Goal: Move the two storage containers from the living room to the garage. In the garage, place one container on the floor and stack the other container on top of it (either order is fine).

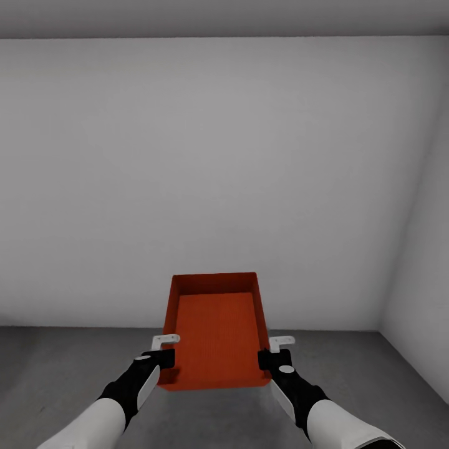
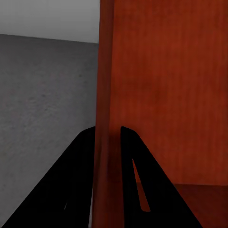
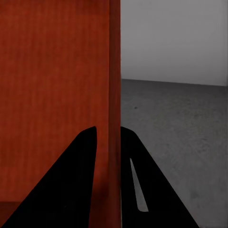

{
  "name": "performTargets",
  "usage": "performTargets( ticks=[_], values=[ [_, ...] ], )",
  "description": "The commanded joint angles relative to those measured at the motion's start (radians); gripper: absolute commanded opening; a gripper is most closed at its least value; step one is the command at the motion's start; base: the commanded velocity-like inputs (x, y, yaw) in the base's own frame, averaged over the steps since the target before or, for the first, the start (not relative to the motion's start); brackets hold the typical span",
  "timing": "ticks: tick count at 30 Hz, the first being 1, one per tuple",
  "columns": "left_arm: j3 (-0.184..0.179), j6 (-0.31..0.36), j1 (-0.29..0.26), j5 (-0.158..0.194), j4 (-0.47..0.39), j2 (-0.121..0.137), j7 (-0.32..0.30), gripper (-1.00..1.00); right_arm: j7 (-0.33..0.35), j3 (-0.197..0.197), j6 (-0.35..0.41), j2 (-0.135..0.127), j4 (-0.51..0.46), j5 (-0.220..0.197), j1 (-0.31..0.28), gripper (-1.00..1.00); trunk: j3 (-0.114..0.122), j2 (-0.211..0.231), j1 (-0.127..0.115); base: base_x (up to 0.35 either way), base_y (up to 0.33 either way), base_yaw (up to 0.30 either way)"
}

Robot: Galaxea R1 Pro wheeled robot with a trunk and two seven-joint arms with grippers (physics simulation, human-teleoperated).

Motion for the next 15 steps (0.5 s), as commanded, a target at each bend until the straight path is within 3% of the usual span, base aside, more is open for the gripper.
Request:
performTargets(
  ticks=[1,6,15],
  values=[
    [0.000,0.008,0.001,-0.008,0.000,0.029,0.014,-1.00,-0.008,-0.029,-0.006,-0.001,-0.010,0.004,-0.002,-1.00,-0.001,-0.001,0.001,0.322,0.000,-0.019],
    [0.000,0.008,0.001,-0.008,-0.004,0.029,0.014,-1.00,-0.008,-0.029,-0.004,-0.001,-0.010,0.004,-0.002,-1.00,-0.001,-0.001,0.001,0.250,0.000,-0.005],
    [0.000,0.008,0.001,-0.009,-0.004,0.029,0.014,-1.00,-0.008,-0.029,-0.007,-0.001,-0.010,0.005,-0.002,-1.00,-0.001,-0.001,0.001,0.027,0.000,0.000]
  ],
)
